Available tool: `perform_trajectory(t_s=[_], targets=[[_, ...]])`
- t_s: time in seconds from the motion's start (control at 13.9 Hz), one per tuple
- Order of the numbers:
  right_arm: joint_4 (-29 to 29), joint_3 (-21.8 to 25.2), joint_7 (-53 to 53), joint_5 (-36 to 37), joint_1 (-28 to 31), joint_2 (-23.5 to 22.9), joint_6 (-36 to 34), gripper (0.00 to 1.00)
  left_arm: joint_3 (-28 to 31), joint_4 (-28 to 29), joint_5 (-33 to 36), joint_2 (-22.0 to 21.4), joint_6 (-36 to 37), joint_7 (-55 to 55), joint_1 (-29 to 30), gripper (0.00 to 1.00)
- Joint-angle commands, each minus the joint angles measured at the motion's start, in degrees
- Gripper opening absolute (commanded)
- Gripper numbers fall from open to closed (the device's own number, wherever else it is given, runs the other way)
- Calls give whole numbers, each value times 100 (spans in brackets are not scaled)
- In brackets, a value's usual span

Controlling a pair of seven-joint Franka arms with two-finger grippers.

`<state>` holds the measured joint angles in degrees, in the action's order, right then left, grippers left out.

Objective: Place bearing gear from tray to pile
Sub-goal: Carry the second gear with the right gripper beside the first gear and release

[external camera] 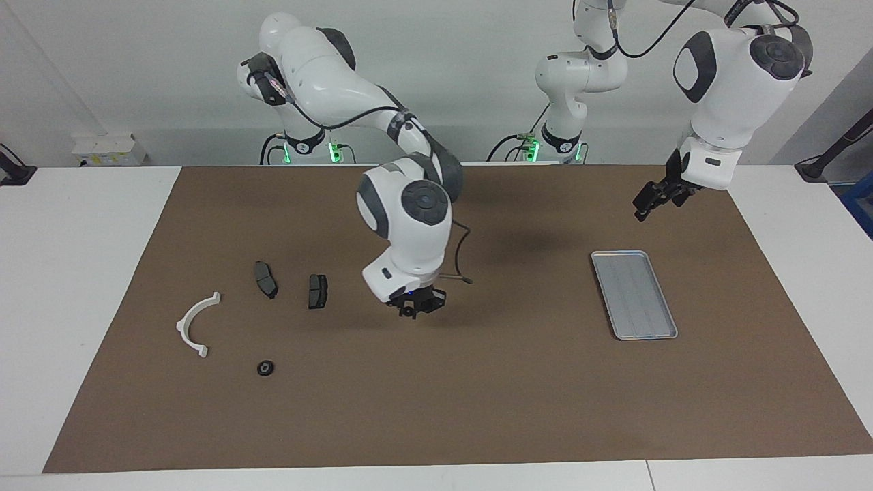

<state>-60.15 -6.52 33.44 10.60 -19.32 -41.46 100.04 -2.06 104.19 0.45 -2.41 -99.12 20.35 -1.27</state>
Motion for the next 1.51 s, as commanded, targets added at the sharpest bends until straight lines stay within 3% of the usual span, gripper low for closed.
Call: perform_trajectory(t_s=[0.0,0.29,0.5,1.08,1.15,1.23,1.44], targets=[[-321,-121,-1029,21,559,50,260,0,4,119,-80,-137,-55,-40,13,100],[-1681,-121,-1717,-5,1219,375,1673,0,4,119,-80,-137,-55,-40,13,100],[-2289,-121,-2139,-6,1553,366,2509,0,4,119,-80,-137,-55,-40,13,100],[-2669,-130,-2202,-14,1668,384,2995,0,4,119,-80,-137,-55,-40,13,100],[-2678,-130,-2193,-14,1651,393,2995,42,4,119,-80,-137,-55,-40,13,100],[-2669,-130,-2193,-14,1651,393,2995,99,4,119,-80,-137,-55,-40,13,100],[-2634,-130,-2184,-6,1616,428,2942,100,4,119,-80,-137,-55,-40,13,100]])
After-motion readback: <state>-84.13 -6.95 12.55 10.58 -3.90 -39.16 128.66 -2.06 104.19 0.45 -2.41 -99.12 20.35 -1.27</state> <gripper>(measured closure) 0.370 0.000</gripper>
